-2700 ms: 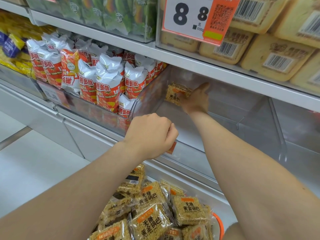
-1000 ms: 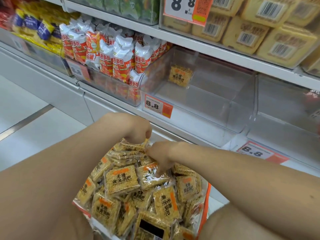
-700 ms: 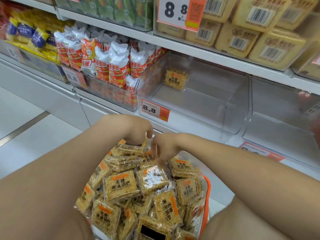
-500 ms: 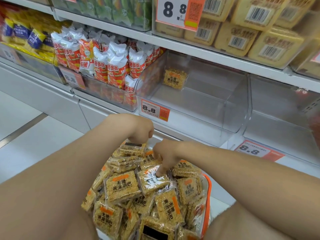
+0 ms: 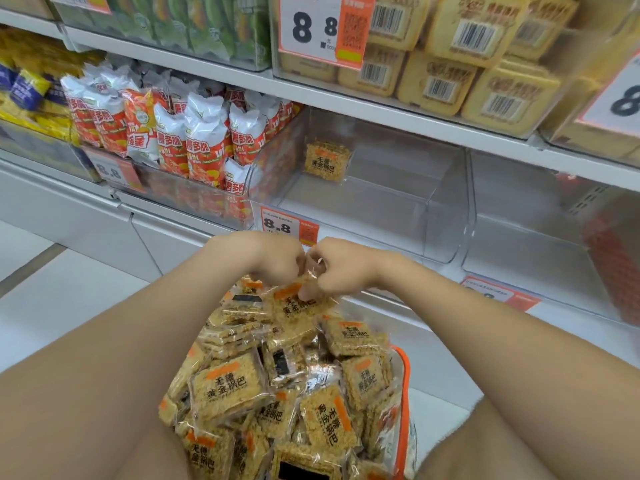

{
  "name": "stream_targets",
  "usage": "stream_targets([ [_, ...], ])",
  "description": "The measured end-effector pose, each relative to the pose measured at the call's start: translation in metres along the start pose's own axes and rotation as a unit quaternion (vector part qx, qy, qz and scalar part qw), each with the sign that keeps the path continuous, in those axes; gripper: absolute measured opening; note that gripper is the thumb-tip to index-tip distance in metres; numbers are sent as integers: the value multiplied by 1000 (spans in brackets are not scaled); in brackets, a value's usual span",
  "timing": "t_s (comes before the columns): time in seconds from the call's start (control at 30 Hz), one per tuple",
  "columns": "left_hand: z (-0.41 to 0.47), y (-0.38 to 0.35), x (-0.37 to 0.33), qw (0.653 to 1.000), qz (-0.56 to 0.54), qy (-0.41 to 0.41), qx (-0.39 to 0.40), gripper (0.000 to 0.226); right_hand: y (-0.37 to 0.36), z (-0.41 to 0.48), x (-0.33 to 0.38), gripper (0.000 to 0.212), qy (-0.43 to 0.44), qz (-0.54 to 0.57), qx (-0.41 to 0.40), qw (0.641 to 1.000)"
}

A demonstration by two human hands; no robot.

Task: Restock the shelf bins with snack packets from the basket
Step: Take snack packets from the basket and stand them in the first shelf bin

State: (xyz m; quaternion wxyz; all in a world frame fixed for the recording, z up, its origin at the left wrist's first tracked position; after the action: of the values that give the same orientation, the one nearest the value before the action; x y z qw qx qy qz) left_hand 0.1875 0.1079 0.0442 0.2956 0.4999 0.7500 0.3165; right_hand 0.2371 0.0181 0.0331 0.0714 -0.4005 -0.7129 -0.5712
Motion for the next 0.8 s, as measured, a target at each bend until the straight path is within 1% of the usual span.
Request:
stream_targets([
  [0.07, -2, 12, 0, 991, -125, -11, -44, 27, 17, -11, 2, 26, -7, 112, -70, 991],
  [0.1, -4, 17, 2, 977, -204, -4, -56, 23, 25, -17, 3, 26, -11, 151, -110, 982],
  [0.17, -6, 23, 13, 932, -354, 19, -82, 25, 41, -26, 6, 25, -12, 181, -181, 967],
  [0.23, -8, 28, 27, 876, -465, 33, -122, 31, 52, -31, 12, 19, 1, 182, -243, 953],
  [0.3, -14, 32, 36, 827, -542, 33, -147, 31, 64, -37, 17, 20, 19, 182, -316, 931],
  [0.33, -16, 33, 38, 797, -585, 31, -148, 29, 69, -40, 17, 22, 26, 193, -351, 916],
  [0.4, -19, 35, 37, 735, -664, 16, -135, 33, 78, -44, 17, 21, 32, 229, -408, 883],
  [0.43, -21, 38, 35, 712, -690, -1, -135, 36, 81, -43, 15, 20, 33, 249, -424, 870],
  [0.5, -27, 46, 31, 670, -724, -38, -160, 40, 82, -39, 13, 22, 33, 291, -432, 853],
  [0.57, -29, 49, 31, 631, -749, -43, -195, 39, 82, -35, 12, 32, 42, 312, -431, 846],
  [0.63, -25, 48, 30, 612, -763, -34, -204, 38, 82, -35, 12, 34, 66, 318, -430, 842],
  [0.67, -22, 46, 28, 608, -767, -36, -201, 36, 82, -36, 11, 33, 73, 324, -431, 839],
  [0.77, -19, 44, 18, 611, -767, -42, -194, 31, 84, -36, -1, 30, 62, 361, -435, 823],
  [0.8, -17, 44, 18, 611, -766, -39, -198, 31, 84, -36, -3, 30, 58, 360, -434, 824],
])
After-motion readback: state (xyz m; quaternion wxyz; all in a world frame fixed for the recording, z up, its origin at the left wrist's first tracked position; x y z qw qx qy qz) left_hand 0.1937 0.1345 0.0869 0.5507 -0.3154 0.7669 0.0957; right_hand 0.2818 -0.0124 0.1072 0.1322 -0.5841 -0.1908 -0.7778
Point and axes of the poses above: each hand's wrist, its own z-axis towards the middle knuckle, its own y-axis out of the back of the hand, x = y × z, the point moved 7 cm from there along z, towards the middle knuckle, and after that the axes turned 9 degrees about y, right-handed, at the moved point
